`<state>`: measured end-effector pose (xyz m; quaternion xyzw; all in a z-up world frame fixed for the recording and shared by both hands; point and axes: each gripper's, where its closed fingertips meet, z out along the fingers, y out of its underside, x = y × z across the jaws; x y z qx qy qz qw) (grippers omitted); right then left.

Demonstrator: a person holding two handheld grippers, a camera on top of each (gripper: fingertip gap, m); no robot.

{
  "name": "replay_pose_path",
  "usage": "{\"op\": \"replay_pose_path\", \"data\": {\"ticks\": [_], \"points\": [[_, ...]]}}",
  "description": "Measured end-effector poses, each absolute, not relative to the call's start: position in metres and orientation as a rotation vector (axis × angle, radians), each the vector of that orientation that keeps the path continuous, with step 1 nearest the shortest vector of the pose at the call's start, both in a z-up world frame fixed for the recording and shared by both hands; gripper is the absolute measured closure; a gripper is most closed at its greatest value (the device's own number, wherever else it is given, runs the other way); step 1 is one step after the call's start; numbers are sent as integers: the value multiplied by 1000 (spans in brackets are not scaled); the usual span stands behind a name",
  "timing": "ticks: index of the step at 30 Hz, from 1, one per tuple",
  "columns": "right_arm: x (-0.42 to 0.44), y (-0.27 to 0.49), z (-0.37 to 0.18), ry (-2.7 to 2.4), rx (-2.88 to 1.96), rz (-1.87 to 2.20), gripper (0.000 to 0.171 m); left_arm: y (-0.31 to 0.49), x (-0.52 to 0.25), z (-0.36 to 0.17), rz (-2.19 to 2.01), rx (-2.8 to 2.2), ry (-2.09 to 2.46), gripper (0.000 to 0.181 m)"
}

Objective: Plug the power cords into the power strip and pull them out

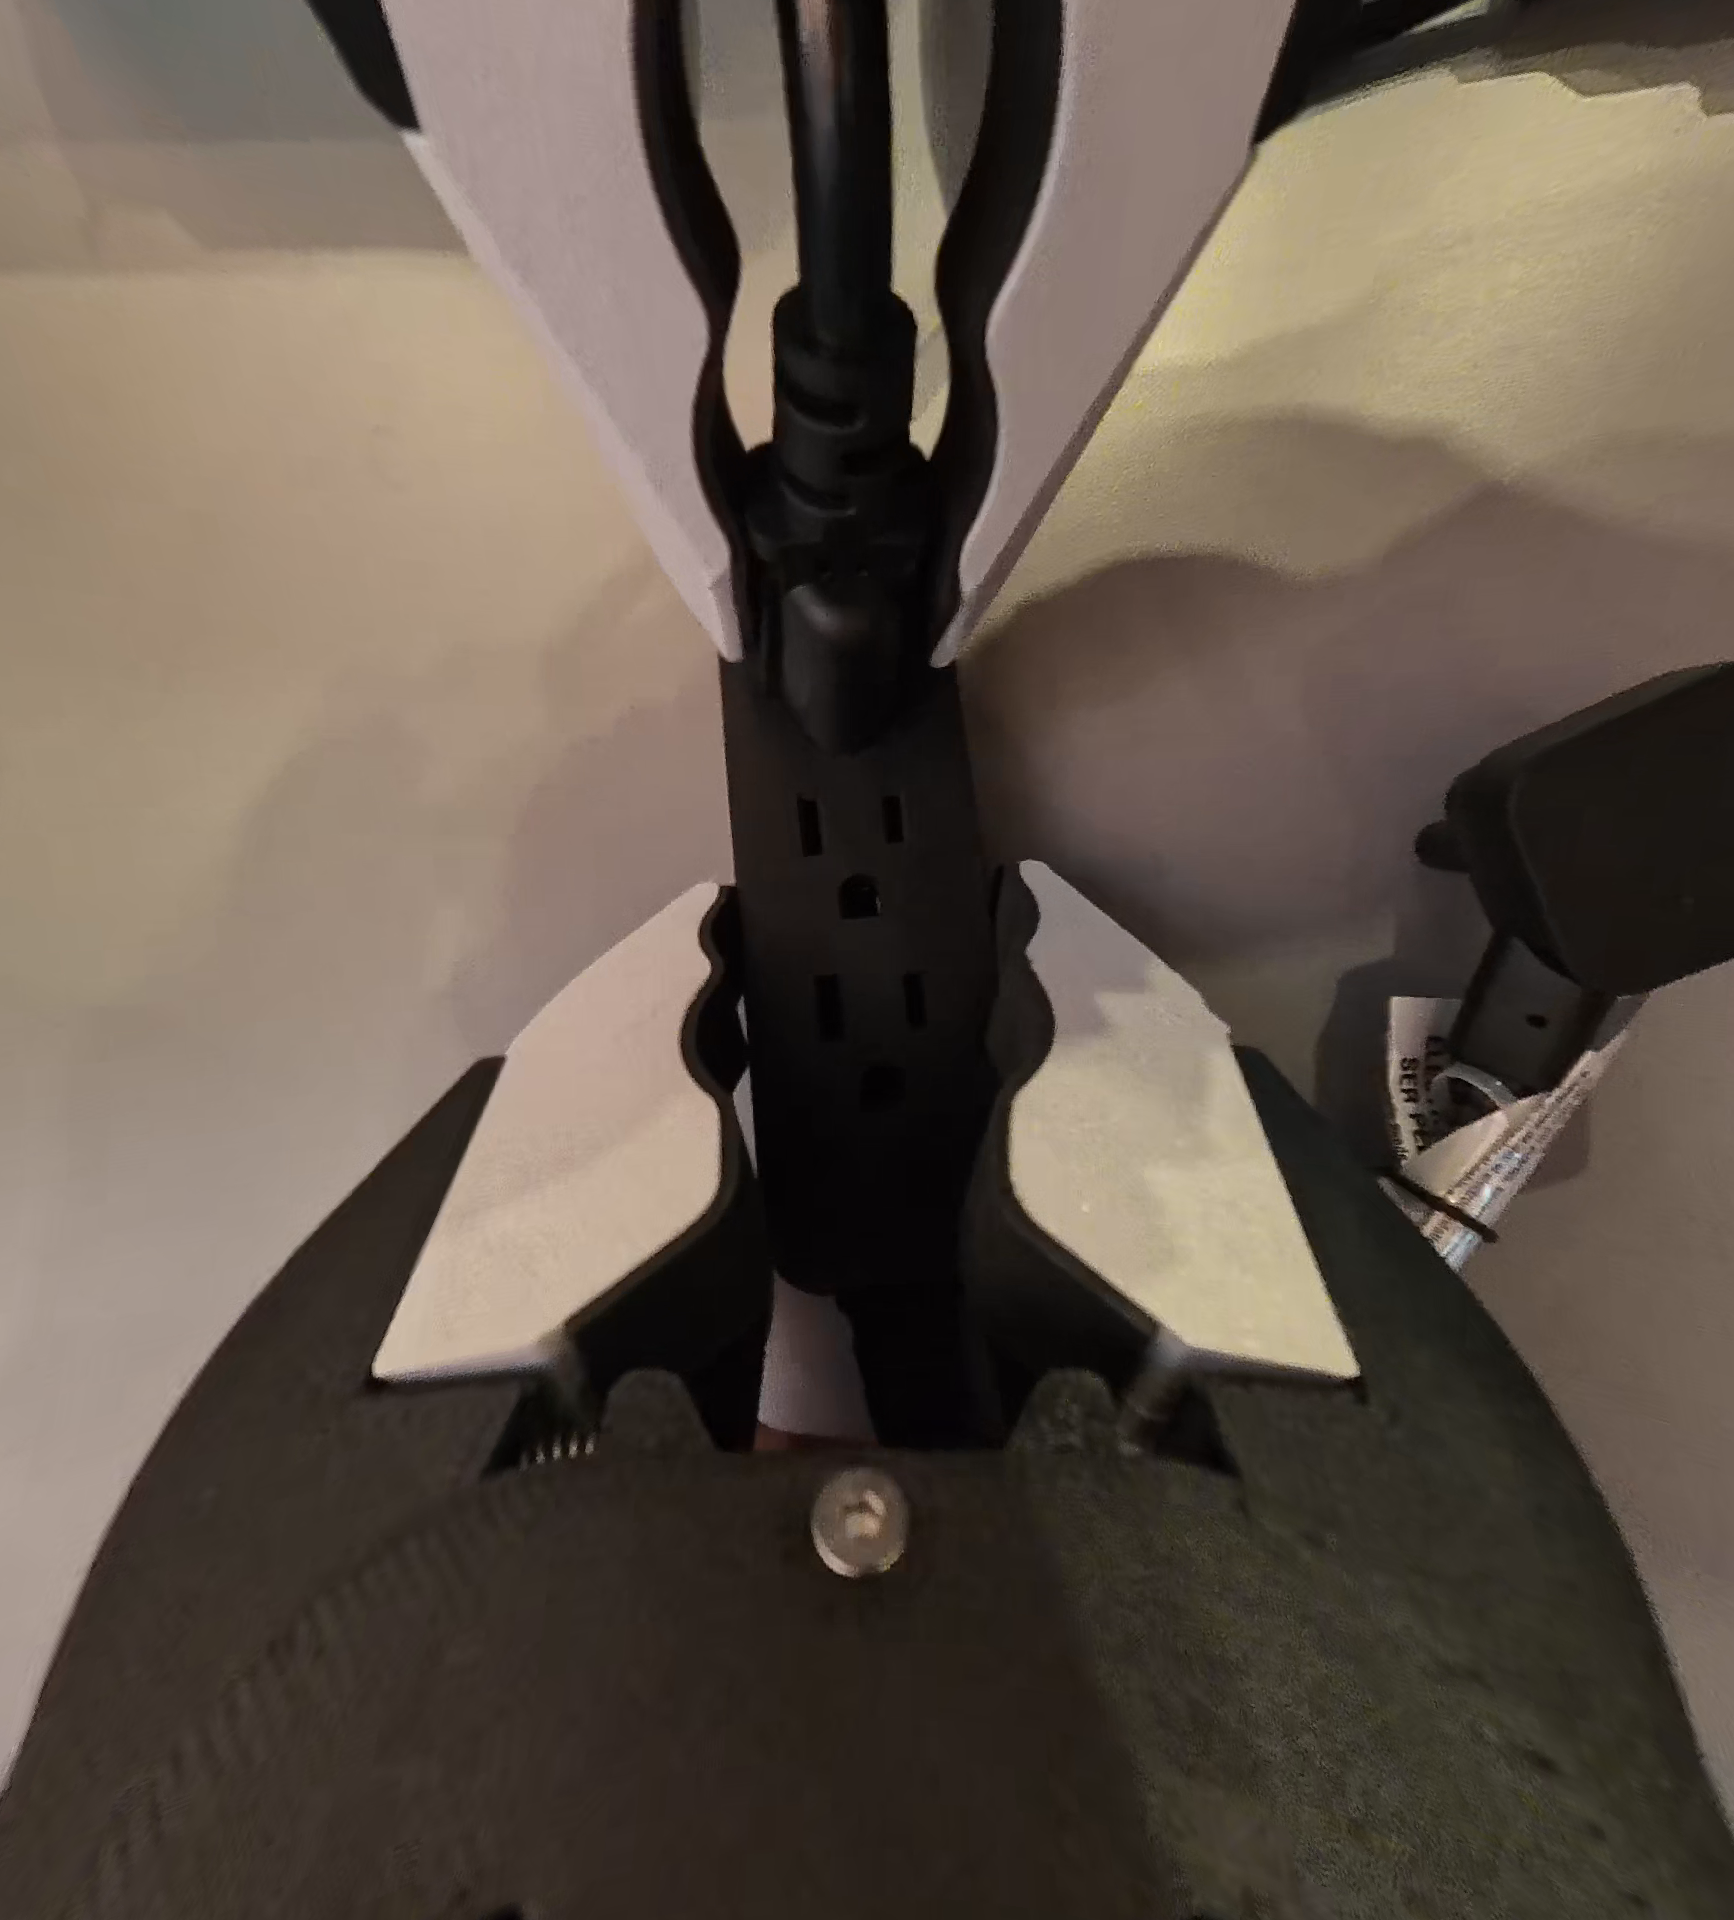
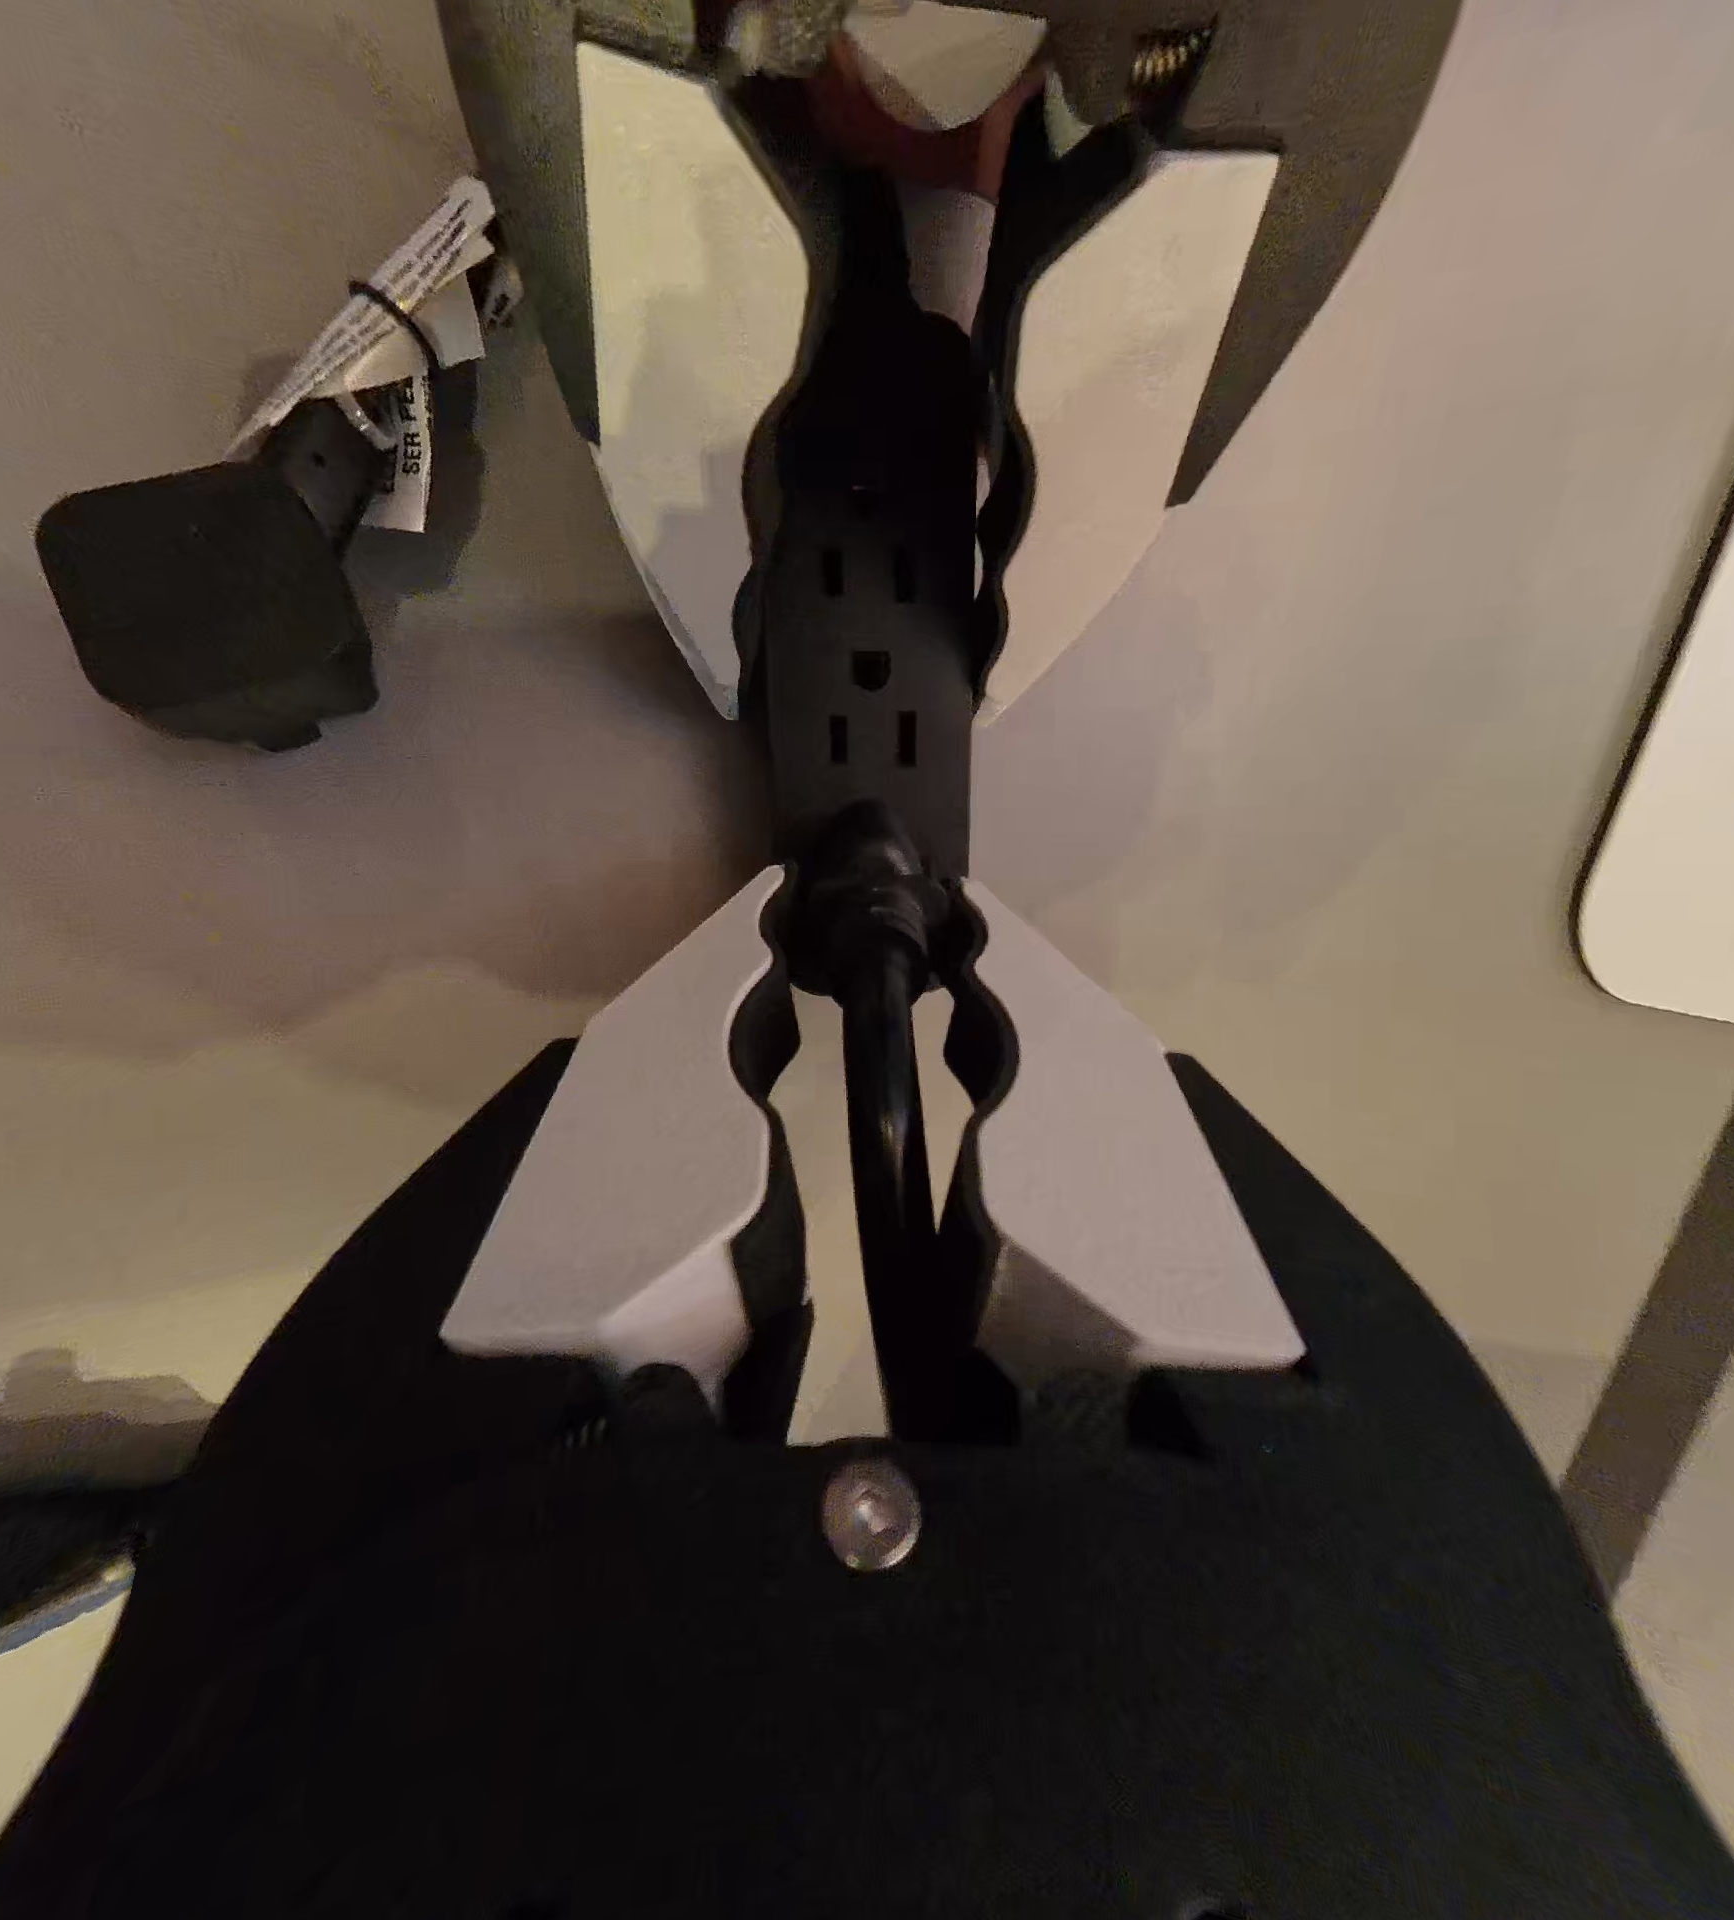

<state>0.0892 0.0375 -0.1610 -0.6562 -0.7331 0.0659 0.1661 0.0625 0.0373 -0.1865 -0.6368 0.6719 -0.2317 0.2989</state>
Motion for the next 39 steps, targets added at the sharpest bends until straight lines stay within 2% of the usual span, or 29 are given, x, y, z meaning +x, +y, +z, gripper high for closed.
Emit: {"op": "replay_pose_path", "data": {"ticks": [6,17,20,22,25,30,32,39], "points": [[89,39,-162,-2096,-1985,420,150,37,62,-188,-626,-1710,1796,136],[89,40,-163,-2144,-1932,357,149,42,69,-170,-630,-1691,1725,139],[88,40,-163,-2145,-1926,365,149,43,83,-154,-660,-1646,1702,146],[88,40,-163,-2123,-1940,385,149,43,85,-158,-662,-1665,1736,160],[88,41,-163,-2118,-1940,383,149,44,84,-160,-707,-1730,1715,159],[88,41,-163,-2125,-1931,379,149,45,75,-169,-725,-1807,1706,131],[88,40,-163,-2122,-1927,388,149,39,74,-173,-726,-1801,1709,140],[87,41,-163,-2150,-1889,338,149,39,73,-174,-700,-1771,1691,139]]}}
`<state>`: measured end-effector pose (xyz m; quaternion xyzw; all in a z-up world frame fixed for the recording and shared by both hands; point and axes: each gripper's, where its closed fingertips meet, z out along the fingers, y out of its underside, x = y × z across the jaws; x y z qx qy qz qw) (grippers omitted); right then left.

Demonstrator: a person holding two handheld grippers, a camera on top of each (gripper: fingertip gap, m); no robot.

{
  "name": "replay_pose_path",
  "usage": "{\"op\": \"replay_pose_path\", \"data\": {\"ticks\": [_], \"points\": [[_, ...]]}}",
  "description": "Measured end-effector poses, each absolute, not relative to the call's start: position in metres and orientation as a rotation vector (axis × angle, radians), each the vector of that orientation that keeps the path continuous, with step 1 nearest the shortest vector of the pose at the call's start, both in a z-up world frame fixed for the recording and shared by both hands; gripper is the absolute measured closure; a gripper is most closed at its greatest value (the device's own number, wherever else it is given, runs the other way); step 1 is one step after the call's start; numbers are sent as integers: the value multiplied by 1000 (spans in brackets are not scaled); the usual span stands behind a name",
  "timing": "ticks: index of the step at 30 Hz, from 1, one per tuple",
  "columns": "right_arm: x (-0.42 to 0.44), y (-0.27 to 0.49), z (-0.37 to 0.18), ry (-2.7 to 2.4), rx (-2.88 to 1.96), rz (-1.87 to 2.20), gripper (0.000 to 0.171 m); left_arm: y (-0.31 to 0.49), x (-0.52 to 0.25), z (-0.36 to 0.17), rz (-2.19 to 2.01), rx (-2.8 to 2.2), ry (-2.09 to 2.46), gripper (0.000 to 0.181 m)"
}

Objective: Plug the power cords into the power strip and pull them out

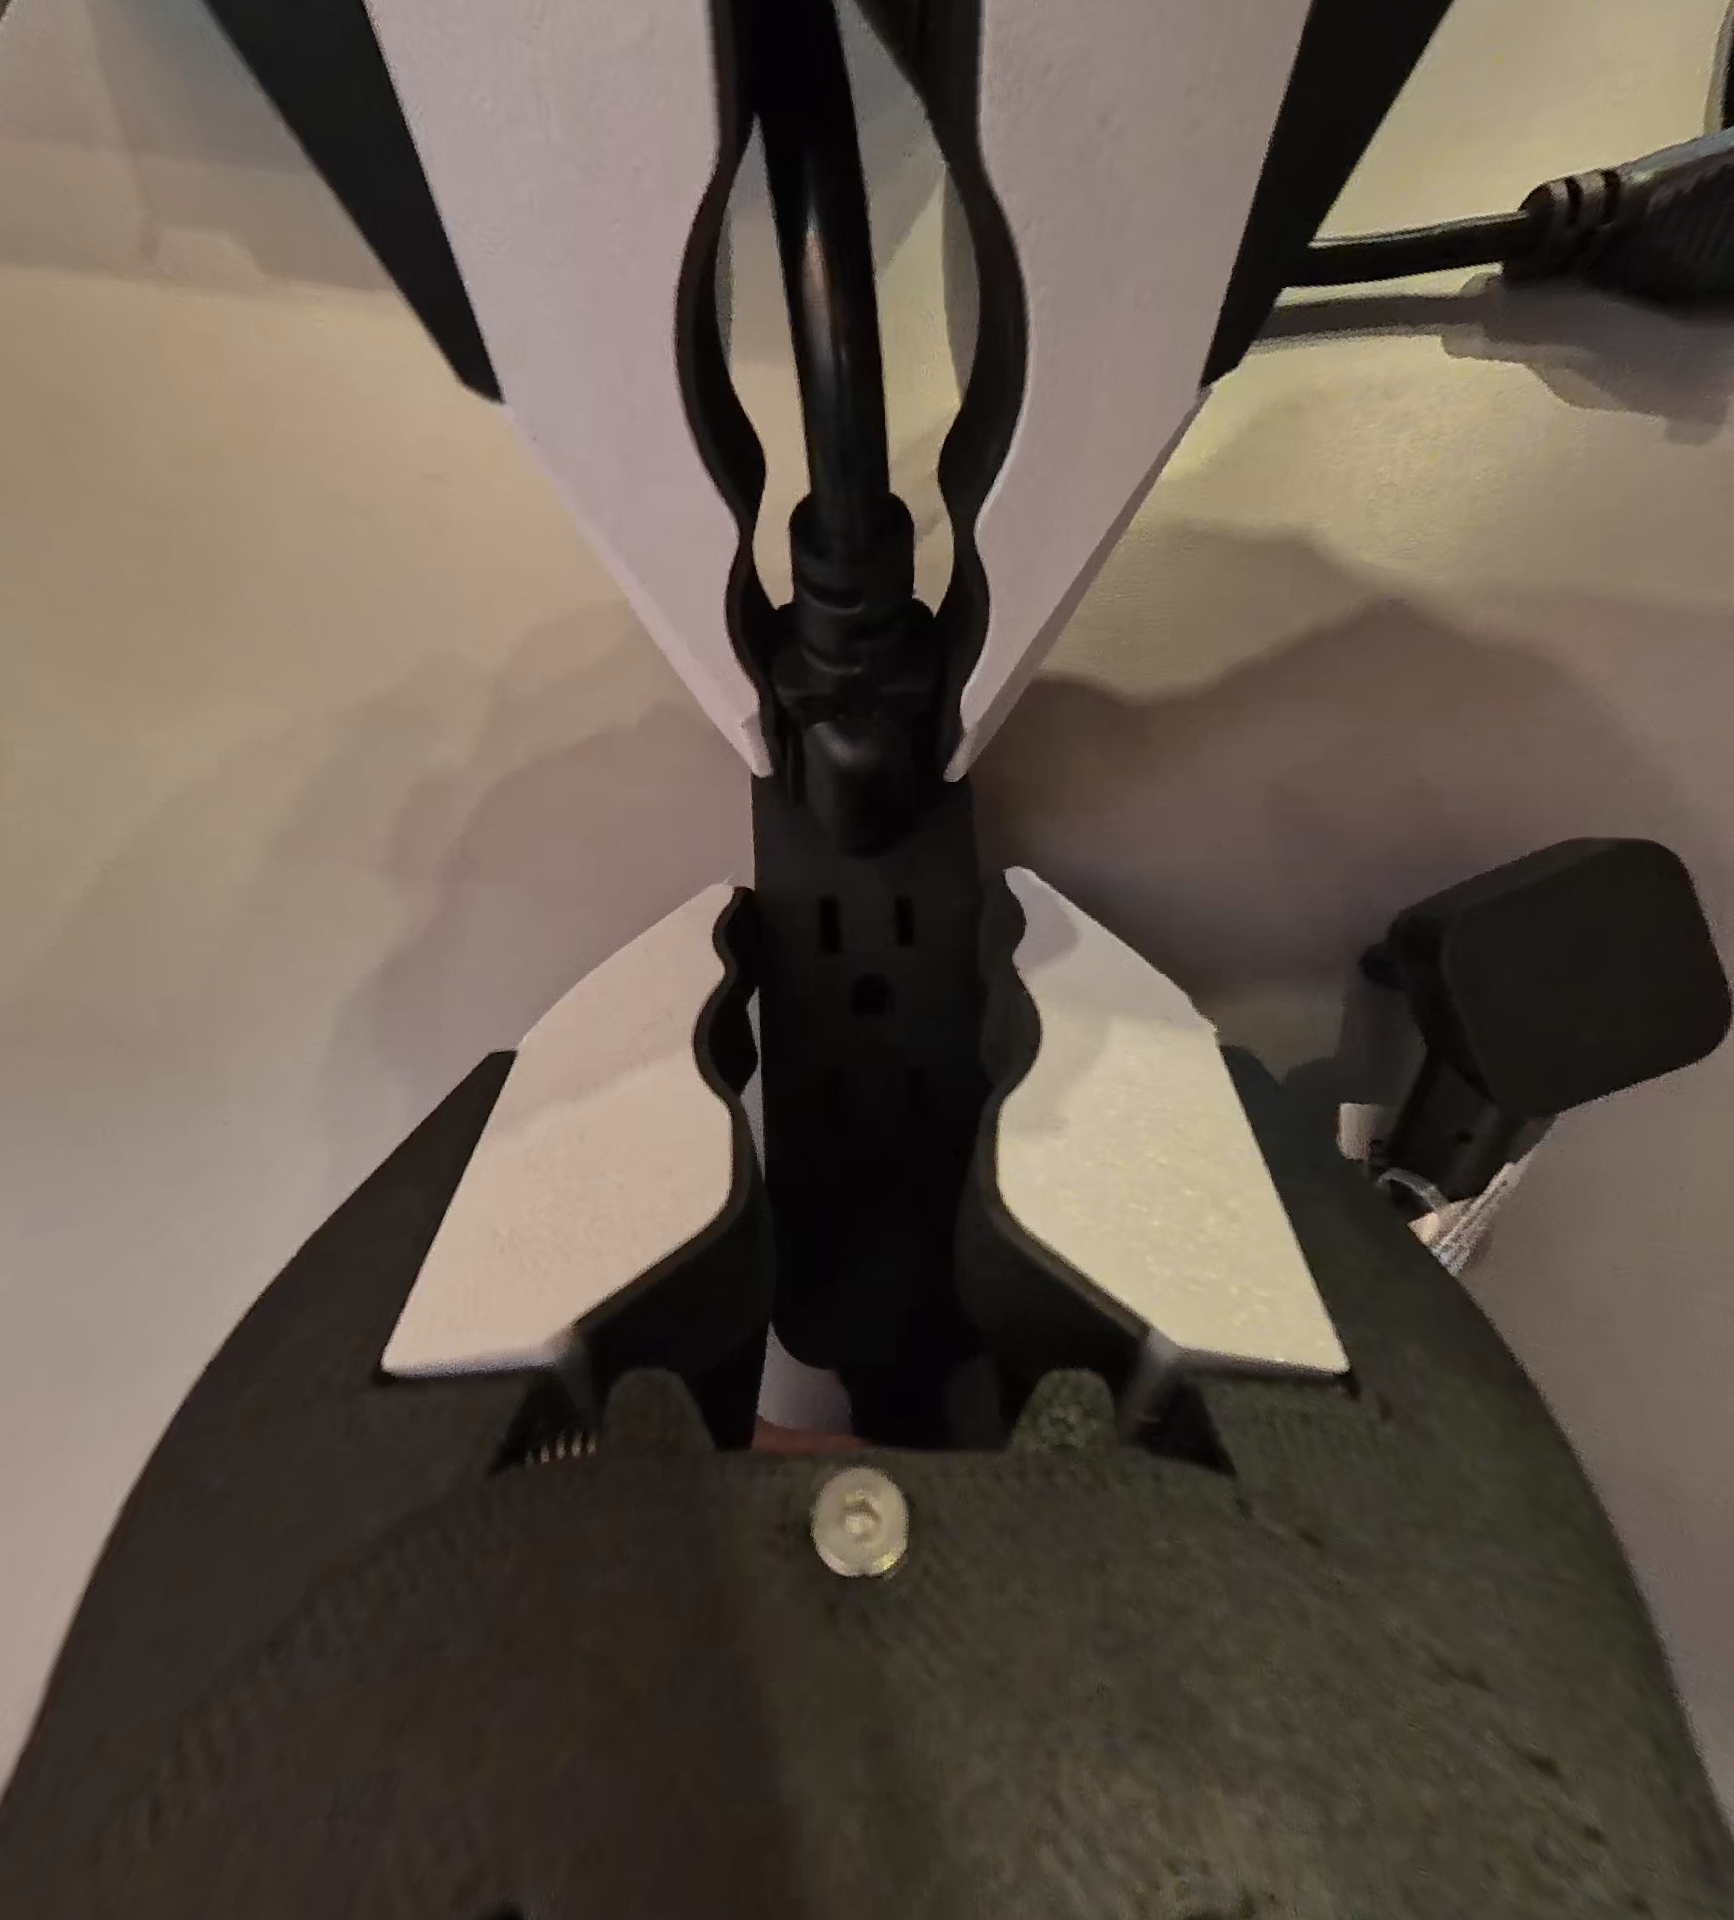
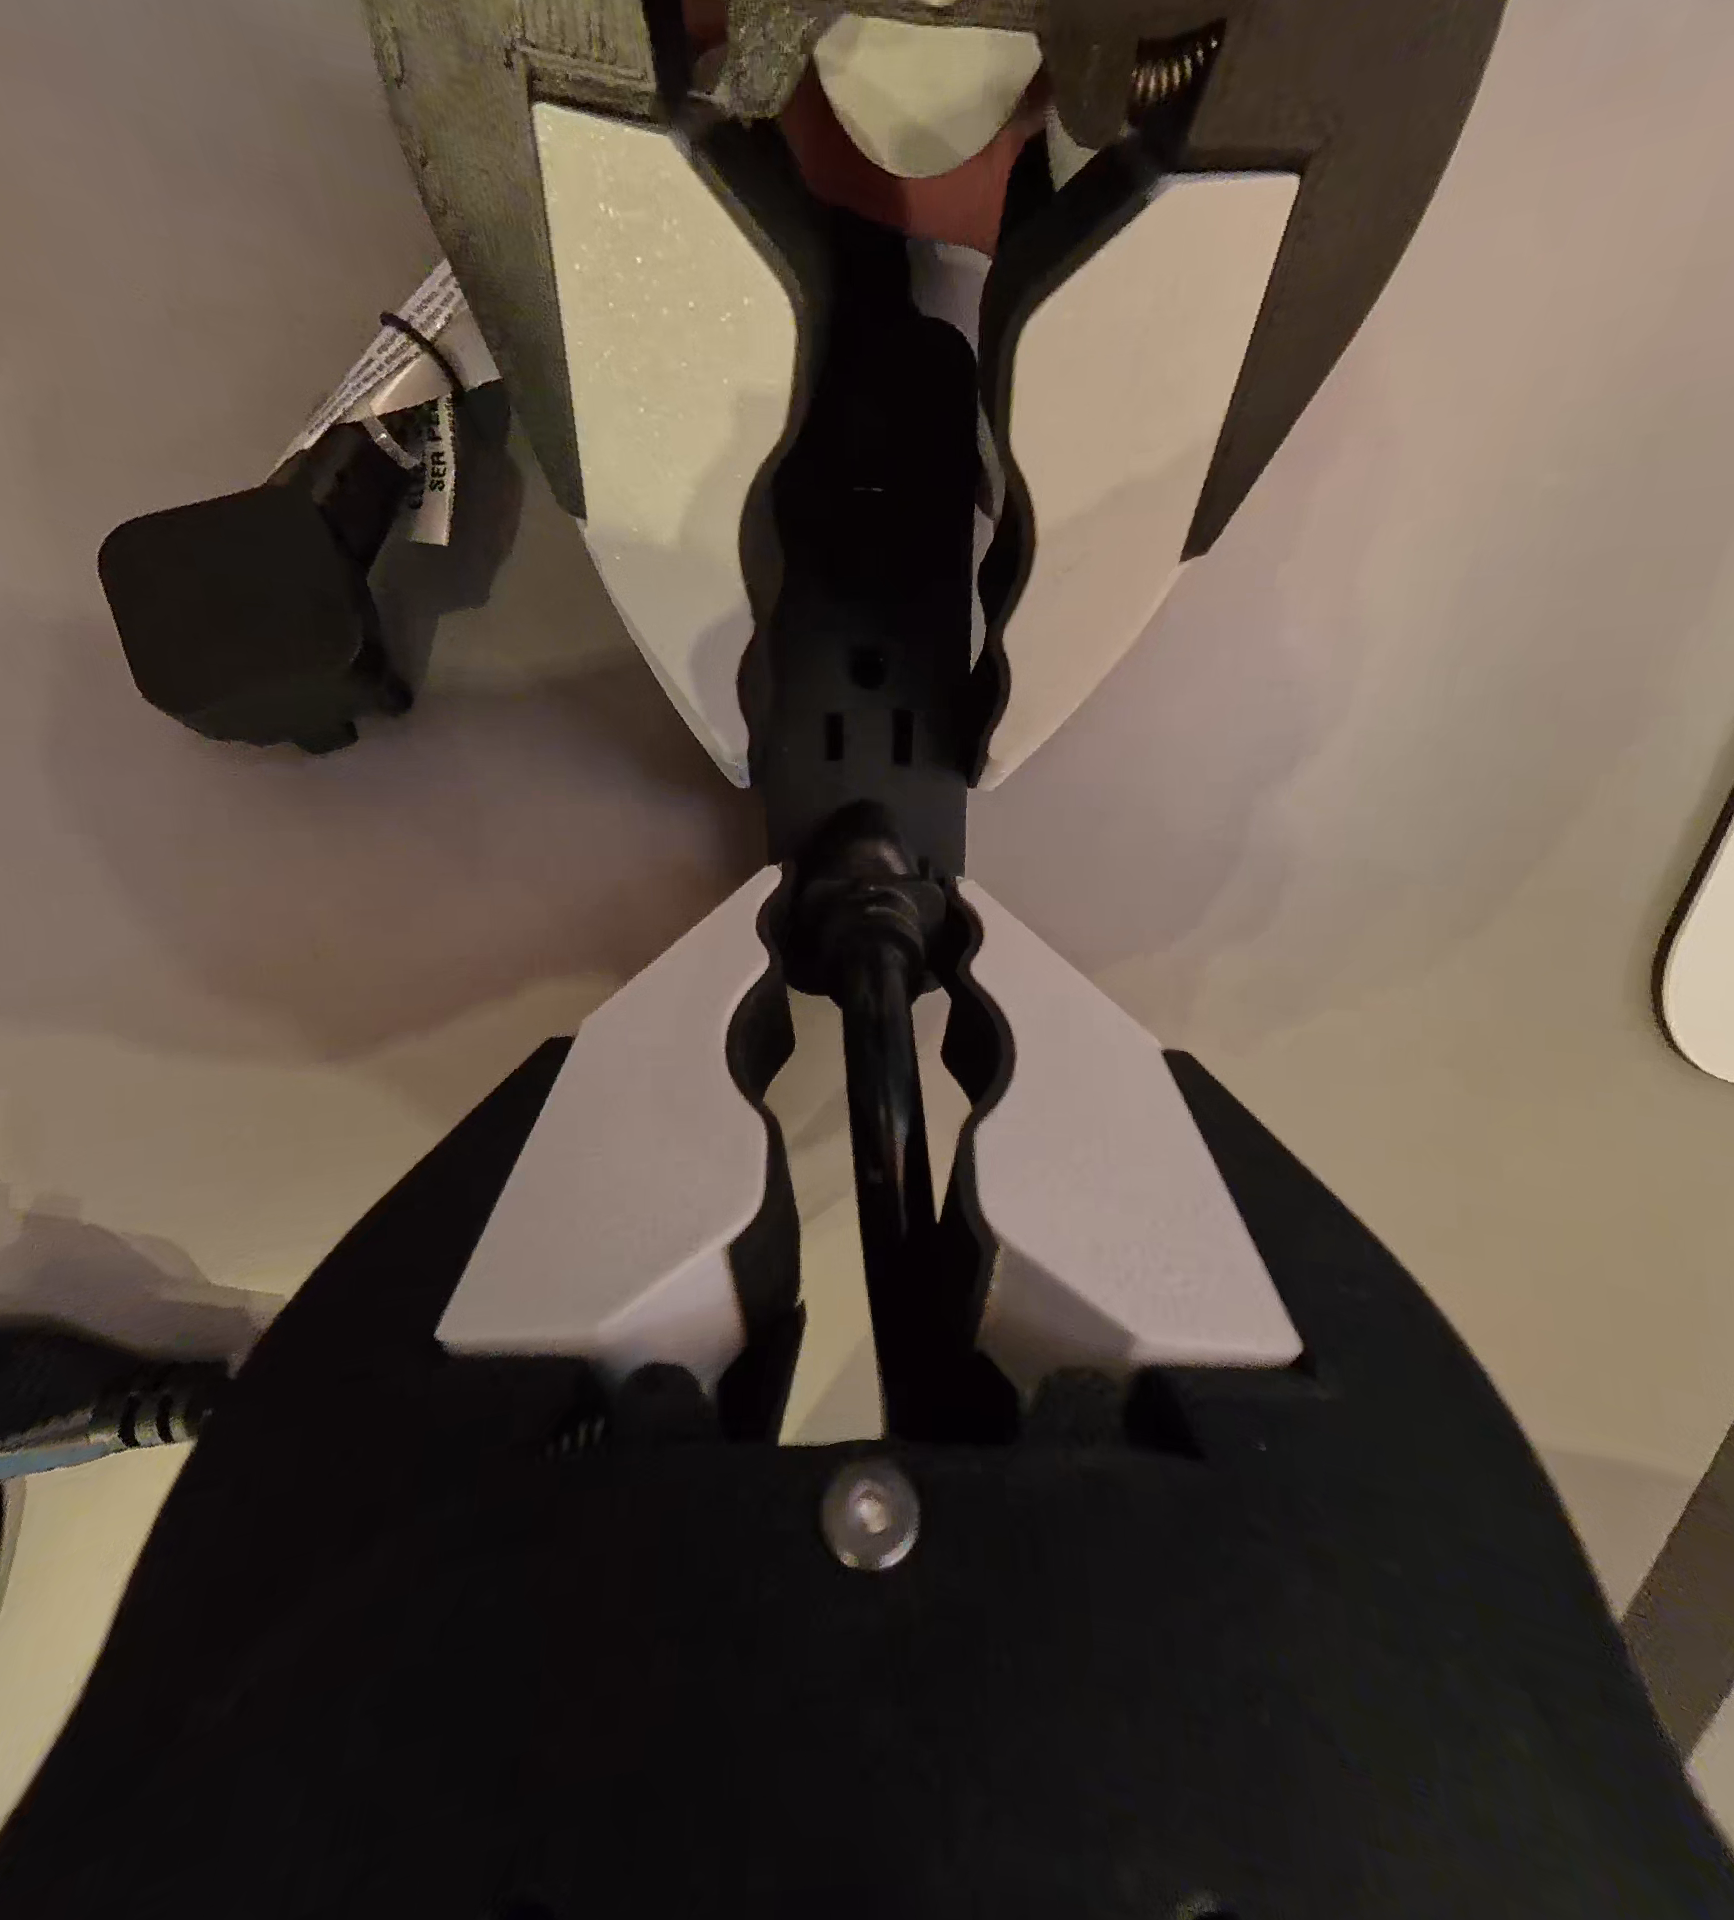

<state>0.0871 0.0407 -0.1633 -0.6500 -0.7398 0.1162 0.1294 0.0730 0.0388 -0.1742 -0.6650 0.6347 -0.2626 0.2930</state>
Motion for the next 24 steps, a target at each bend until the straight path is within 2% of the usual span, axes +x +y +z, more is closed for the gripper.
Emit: {"op": "replay_pose_path", "data": {"ticks": [7,24], "points": [[88,39,-162,-2199,-1789,104,150,38,73,-174,-696,-1765,1684,138],[87,41,-163,-2158,-1859,291,150,38,70,-180,-560,-2079,1945,139]]}}
